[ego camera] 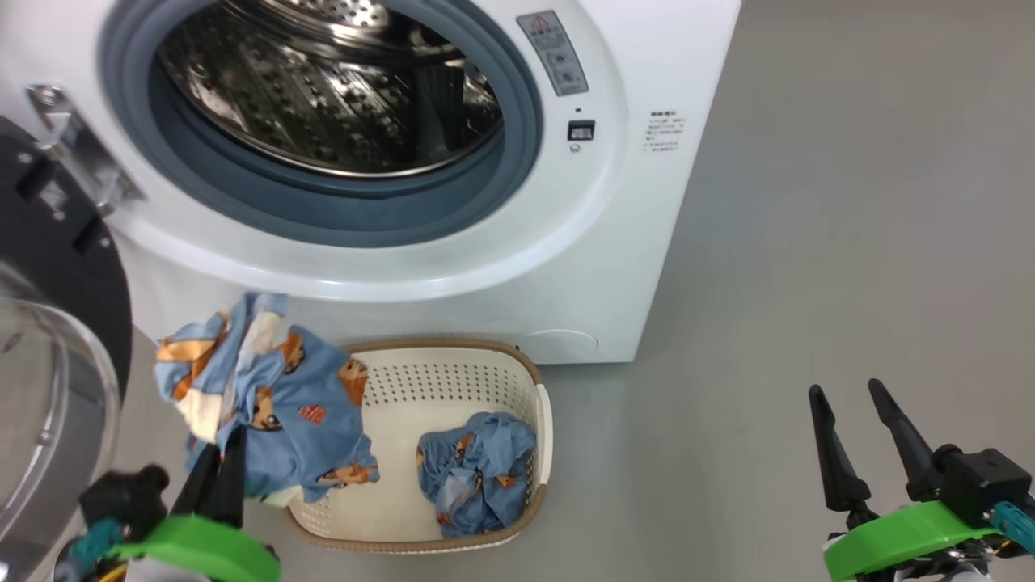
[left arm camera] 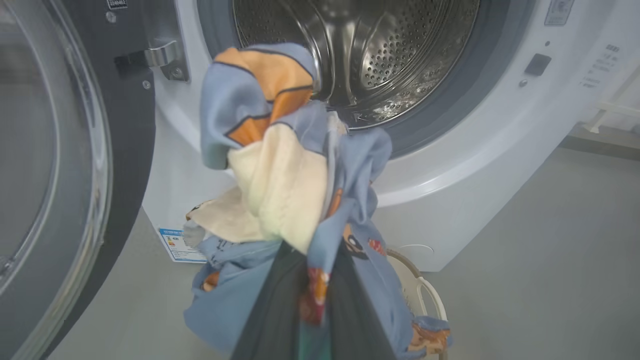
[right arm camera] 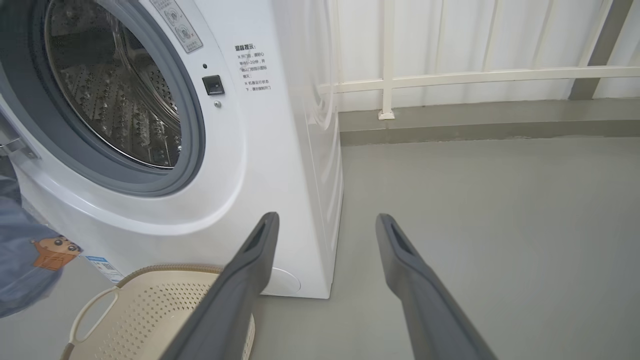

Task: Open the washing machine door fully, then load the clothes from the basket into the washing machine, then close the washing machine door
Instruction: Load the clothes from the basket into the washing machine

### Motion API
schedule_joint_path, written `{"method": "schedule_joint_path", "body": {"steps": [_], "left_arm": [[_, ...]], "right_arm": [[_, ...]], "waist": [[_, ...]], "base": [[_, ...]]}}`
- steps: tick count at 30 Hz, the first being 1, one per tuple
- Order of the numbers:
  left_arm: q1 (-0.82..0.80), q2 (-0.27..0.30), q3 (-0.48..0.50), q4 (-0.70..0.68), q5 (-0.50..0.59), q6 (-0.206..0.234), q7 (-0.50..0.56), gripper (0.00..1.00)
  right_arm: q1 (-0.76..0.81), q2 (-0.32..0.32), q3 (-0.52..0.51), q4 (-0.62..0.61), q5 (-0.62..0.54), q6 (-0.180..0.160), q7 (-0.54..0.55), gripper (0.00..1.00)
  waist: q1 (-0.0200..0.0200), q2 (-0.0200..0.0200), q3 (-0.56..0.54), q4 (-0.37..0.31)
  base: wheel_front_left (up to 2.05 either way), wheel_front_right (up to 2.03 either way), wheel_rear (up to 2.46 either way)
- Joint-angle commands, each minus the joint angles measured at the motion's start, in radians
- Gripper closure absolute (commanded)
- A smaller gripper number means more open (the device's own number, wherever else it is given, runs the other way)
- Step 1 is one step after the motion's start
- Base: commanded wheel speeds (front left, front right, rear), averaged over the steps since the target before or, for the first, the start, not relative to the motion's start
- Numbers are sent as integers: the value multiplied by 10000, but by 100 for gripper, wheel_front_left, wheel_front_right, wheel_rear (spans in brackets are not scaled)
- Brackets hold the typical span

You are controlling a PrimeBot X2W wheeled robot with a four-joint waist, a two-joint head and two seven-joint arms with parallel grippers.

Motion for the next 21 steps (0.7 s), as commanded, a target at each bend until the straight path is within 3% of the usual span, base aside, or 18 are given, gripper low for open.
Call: {"method": "schedule_joint_path", "body": {"steps": [1,10,21], "left_arm": [[-58,206,428,-326,89,-25,-137,100],[1590,-500,1584,-2304,1037,-25,-137,100],[1330,-678,1659,-2672,1232,-25,-137,100]], "right_arm": [[67,-129,191,-274,72,16,-48,0],[306,-74,-134,-396,70,16,-48,0],[62,15,-197,-498,40,16,-48,0]], "waist": [[0,0,-117,110],[0,0,-80,225],[0,0,361,60]], "base": [[0,0,0],[0,0,0],[0,0,0]]}}
